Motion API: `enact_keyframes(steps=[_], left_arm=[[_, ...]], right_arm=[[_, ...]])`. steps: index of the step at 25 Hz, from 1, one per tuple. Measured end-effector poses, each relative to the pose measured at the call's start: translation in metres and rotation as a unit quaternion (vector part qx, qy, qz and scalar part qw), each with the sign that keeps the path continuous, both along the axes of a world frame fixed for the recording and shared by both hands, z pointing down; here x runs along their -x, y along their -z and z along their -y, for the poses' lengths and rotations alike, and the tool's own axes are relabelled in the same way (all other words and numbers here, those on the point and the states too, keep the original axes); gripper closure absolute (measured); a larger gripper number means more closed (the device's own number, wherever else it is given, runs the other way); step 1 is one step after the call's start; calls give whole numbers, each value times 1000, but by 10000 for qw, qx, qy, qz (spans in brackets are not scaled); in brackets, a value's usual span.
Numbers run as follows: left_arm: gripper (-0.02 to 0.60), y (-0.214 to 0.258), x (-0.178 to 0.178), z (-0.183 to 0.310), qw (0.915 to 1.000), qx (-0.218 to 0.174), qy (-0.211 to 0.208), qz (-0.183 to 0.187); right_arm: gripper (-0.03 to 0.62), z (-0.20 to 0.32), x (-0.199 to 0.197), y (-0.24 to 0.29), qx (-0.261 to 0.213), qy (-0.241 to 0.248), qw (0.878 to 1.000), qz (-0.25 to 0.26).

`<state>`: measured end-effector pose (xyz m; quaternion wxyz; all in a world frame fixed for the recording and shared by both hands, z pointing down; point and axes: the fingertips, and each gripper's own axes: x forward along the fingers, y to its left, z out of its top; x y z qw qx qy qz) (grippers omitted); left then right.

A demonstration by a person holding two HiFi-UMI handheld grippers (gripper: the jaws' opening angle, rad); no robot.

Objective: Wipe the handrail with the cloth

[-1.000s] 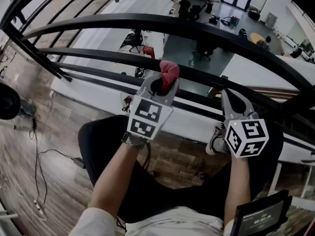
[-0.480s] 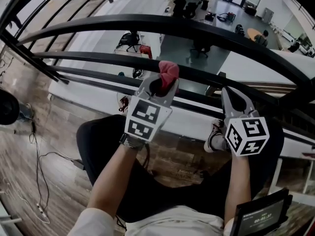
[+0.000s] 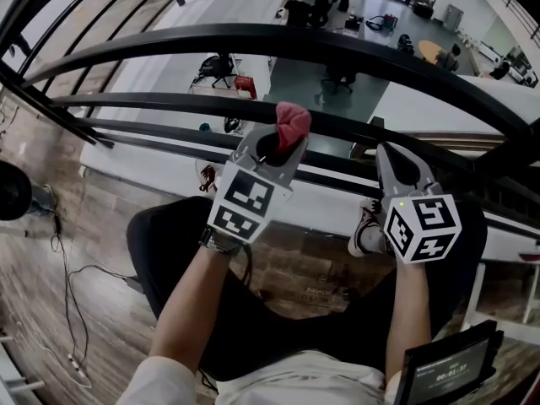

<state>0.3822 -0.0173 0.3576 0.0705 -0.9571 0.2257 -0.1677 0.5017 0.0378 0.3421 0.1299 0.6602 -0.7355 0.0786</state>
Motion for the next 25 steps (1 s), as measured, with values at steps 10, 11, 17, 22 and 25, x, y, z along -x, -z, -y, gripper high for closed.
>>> enact_keyframes(steps=[10,11,17,22,25], left_arm=[[515,-3,-39,-21,9994,7,-321,-103],[515,-3,-41,-23,9994,7,-340,-111],[515,-1,-57,-36,9985,-46,-511,-179],[515,-2,-77,-48,9972,-124,-731,-102],[515,-8,-87,-55,9977,-114,-667,-27]], right_arm=[[592,0,-9,-4,-7,-100,9999,34],[592,-1,-9,-4,-14,-101,9999,43],[592,-7,-16,0,-60,-98,9999,105],[592,-11,-25,4,-175,-181,9996,115],[592,-15,-31,6,-214,-198,9995,115]])
